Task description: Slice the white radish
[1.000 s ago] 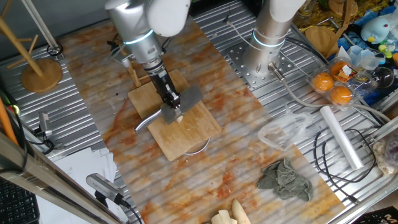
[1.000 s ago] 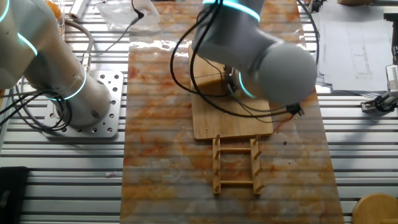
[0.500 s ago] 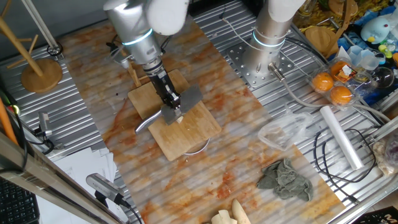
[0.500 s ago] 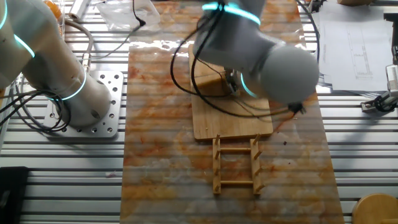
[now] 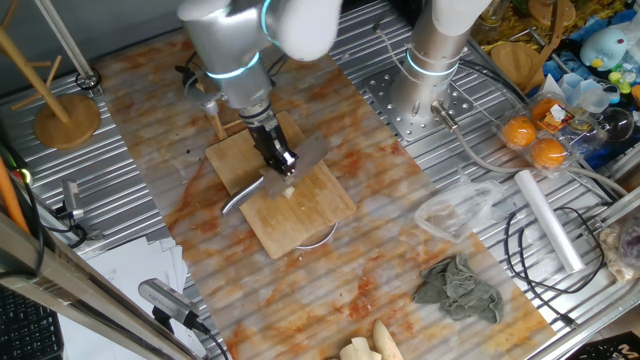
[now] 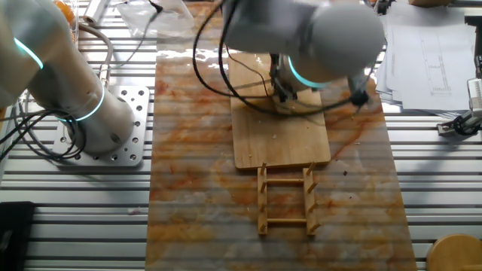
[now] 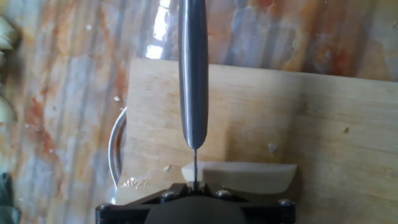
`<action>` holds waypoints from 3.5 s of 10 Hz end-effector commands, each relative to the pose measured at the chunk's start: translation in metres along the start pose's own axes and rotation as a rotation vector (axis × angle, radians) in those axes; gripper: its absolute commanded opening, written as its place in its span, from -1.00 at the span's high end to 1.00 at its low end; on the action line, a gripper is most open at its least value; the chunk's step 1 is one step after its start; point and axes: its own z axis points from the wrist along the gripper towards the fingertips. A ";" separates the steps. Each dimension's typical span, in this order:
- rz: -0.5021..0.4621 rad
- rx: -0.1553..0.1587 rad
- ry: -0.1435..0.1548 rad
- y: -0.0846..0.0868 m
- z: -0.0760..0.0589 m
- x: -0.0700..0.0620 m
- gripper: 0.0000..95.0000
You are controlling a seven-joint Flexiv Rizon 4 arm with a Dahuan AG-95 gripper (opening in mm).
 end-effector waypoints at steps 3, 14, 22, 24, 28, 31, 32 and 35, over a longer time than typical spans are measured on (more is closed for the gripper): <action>0.019 0.131 0.022 -0.004 -0.008 0.003 1.00; 0.021 0.194 0.030 -0.012 -0.009 0.007 1.00; 0.033 0.235 0.027 -0.015 -0.005 0.005 1.00; 0.038 0.231 0.027 -0.019 -0.002 0.006 1.00; 0.046 0.213 0.031 -0.021 0.009 0.003 1.00; 0.060 0.217 0.026 -0.022 0.029 0.003 1.00; 0.053 0.216 0.020 -0.025 0.034 0.004 1.00; 0.057 0.194 0.005 -0.027 0.041 0.005 1.00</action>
